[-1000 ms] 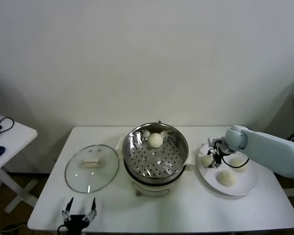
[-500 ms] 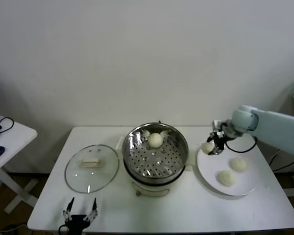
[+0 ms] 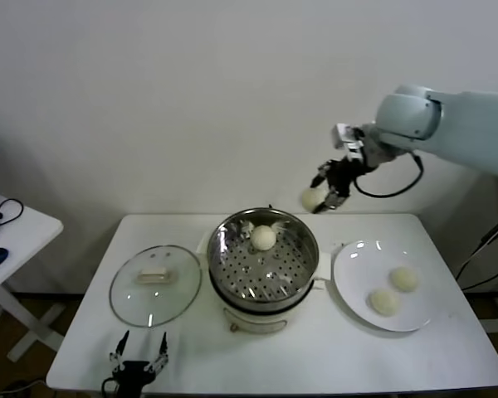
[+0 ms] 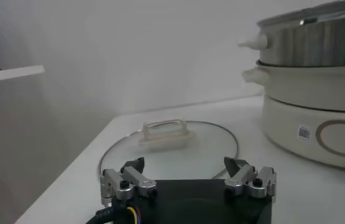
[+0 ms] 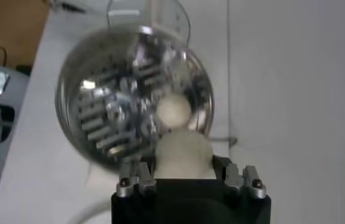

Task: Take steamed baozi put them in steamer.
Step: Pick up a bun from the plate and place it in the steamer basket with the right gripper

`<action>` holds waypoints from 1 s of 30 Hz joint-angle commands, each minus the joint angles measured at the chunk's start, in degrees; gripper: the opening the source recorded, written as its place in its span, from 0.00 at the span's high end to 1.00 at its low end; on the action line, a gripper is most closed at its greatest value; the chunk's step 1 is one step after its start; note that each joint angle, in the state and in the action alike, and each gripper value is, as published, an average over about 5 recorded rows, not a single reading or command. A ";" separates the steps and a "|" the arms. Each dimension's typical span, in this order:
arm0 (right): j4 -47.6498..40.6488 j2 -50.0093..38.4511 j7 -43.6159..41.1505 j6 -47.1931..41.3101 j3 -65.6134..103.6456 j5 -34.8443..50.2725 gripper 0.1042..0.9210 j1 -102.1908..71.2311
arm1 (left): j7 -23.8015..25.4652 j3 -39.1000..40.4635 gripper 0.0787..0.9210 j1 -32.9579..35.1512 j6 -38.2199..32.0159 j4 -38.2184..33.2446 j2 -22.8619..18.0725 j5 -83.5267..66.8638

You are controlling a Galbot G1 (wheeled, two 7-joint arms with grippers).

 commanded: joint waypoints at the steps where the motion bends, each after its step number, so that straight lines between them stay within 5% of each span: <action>1: 2.70 12.58 5.72 -4.98 5.32 7.49 0.36 -4.13 | 0.02 0.03 0.12 0.02 -0.14 -0.38 -0.22 -0.07; 19: -9.23 21.75 8.21 -4.48 4.43 -15.11 0.36 -25.87 | 0.33 -0.36 0.12 -1.02 1.29 -1.75 -0.64 -1.07; 30: -14.78 24.08 9.68 -3.97 6.41 -18.60 0.36 -30.58 | 0.37 -0.68 0.12 -1.23 1.21 -1.37 -0.34 -1.39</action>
